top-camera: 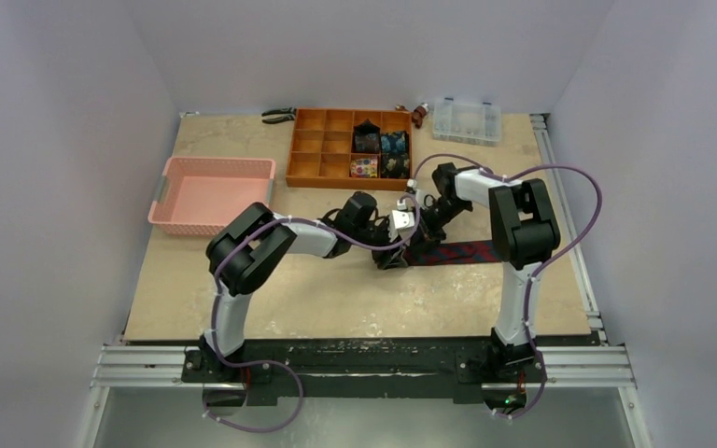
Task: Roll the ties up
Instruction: Roll the tie at the center of the board.
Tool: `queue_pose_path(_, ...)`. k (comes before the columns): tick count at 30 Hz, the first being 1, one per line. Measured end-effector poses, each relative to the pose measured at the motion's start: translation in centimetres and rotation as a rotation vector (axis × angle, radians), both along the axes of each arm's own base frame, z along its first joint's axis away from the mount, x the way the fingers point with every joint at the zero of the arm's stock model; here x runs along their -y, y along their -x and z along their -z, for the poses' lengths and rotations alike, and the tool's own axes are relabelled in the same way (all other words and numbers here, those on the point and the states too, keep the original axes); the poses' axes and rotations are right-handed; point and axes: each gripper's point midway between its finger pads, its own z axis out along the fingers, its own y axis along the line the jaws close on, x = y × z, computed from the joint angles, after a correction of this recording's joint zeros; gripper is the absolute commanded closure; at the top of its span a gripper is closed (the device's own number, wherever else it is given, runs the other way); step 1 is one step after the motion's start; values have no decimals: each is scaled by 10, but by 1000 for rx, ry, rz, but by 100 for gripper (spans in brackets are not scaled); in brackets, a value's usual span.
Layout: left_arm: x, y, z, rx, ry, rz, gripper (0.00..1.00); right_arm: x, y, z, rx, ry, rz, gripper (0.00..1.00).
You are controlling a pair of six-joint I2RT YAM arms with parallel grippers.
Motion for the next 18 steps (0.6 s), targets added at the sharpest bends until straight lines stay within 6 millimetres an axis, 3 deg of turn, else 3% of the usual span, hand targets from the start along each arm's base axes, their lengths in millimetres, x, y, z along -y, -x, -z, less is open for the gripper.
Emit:
queue_pose_path(5,12,1,-1,-67,51,0,70,0,0,0,13,23,-11,100)
queue_pose_path(8,11,1,0,-70,43,-5,78,0,-2,-1,18,23,-13,99)
queue_pose_path(13,0,-4,1,52,-20,-26,79,-7,-11,-6,45,-3,-25,63)
queue_pose_path(18,-24,-9,3,165,-130,-49,76,-11,-32,-19,126,-72,-36,45)
